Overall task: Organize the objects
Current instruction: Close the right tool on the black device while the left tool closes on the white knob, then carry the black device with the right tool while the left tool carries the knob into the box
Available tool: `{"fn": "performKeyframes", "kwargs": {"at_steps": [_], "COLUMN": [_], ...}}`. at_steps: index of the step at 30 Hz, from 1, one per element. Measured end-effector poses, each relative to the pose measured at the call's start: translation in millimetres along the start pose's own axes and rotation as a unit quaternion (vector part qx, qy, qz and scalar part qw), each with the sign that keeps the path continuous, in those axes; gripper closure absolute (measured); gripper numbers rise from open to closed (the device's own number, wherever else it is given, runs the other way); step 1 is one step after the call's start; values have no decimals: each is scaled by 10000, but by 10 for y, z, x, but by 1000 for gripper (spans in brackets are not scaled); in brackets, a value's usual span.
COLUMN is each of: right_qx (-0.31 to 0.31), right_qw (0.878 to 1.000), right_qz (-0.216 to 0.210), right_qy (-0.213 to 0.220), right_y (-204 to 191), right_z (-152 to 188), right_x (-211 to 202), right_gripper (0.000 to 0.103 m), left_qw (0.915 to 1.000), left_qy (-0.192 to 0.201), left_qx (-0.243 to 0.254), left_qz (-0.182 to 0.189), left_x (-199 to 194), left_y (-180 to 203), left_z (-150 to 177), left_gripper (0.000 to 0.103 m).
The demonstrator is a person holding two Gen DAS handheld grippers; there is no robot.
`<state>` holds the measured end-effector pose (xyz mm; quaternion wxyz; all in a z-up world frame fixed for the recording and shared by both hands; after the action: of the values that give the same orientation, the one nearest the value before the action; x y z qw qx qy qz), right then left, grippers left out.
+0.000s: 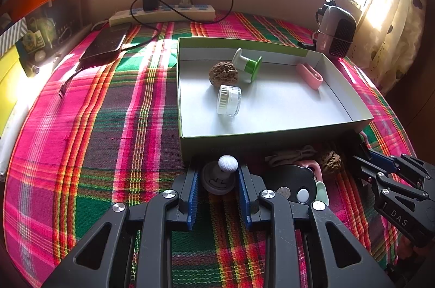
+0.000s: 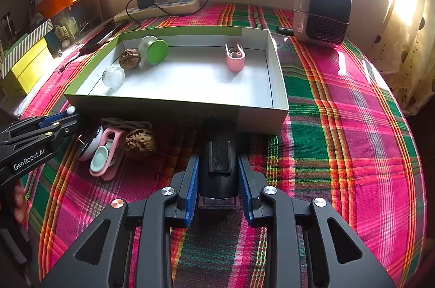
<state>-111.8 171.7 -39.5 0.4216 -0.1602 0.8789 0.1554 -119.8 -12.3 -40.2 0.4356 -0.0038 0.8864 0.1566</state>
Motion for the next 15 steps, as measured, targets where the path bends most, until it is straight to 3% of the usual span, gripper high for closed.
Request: {"fn": "performKeyframes", "kwargs": {"at_steps": [15], "right_qx": [143], "right_qw": [9996], "right_qz": [-186], "right_qy": [175], "right_y": [84], "right_z": [-63], "right_x": [-162], "right_gripper": [75], "left_qw": [9999], "left_qy": [96], "left_qx": [-13], "left_qz": [117], "left_x": [-230], "left_y": [50], "left_z": [-95], "left_gripper": [80]}}
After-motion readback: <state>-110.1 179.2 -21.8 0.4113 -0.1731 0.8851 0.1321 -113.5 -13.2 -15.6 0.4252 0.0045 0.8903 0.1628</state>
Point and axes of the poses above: each gripper's, at about its wrist camera, not at the fingertips, and x roughly the way its jaws point, y to its right, z to its underside, the point moved 6 cm from there along x, roughly the way its jaws point, and after that the axes turned 14 degrees about -x, right-handed, at the moved point
